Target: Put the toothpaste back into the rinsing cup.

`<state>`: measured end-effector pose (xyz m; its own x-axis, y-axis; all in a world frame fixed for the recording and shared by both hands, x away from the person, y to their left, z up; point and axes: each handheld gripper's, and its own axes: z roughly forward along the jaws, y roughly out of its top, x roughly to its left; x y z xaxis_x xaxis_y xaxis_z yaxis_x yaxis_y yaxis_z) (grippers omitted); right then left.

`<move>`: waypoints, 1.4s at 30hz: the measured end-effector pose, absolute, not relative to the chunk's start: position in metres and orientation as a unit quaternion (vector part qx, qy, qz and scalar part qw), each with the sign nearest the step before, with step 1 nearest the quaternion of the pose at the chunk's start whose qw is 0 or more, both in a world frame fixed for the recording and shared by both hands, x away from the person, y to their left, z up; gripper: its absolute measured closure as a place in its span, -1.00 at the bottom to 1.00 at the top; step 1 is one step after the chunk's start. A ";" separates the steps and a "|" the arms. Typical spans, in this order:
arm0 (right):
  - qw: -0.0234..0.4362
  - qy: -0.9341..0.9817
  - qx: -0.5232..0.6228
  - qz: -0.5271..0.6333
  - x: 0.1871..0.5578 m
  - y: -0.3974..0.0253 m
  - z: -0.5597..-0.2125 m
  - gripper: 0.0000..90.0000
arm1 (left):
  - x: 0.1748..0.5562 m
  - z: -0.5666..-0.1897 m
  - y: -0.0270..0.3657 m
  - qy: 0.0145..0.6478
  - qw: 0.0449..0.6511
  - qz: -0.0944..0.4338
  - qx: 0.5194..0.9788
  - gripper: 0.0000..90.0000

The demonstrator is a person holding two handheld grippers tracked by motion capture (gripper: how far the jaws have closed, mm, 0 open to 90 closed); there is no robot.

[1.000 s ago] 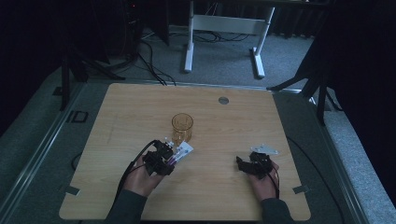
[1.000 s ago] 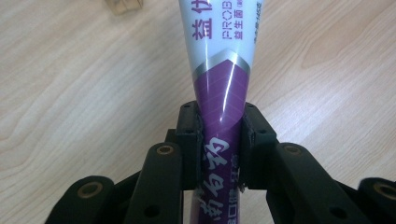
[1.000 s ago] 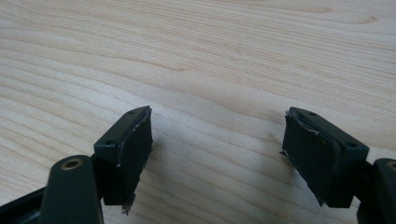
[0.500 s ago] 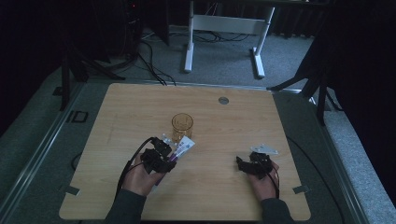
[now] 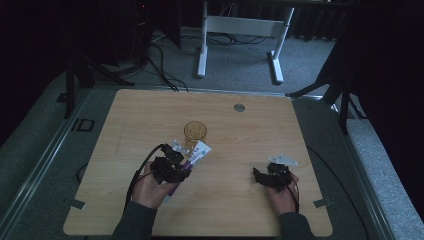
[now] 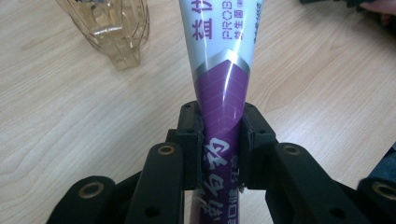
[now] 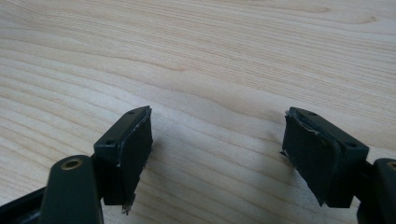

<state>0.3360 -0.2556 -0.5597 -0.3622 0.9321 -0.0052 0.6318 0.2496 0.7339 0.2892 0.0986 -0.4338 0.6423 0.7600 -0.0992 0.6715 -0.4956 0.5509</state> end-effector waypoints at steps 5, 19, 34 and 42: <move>0.228 0.757 0.517 0.329 0.336 -0.256 -0.560 -0.46 | 0.289 -0.430 0.101 0.417 0.293 0.082 0.857 0.64; 0.228 0.757 0.516 0.329 0.336 -0.256 -0.560 -0.46 | 0.291 -0.421 0.104 0.420 0.318 0.091 0.845 0.63; 0.228 0.757 0.516 0.329 0.336 -0.256 -0.560 -0.46 | 0.293 -0.414 0.106 0.409 0.349 0.120 0.834 0.64; 0.228 0.757 0.517 0.329 0.336 -0.256 -0.560 -0.46 | 0.295 -0.414 0.107 0.407 0.359 0.122 0.831 0.63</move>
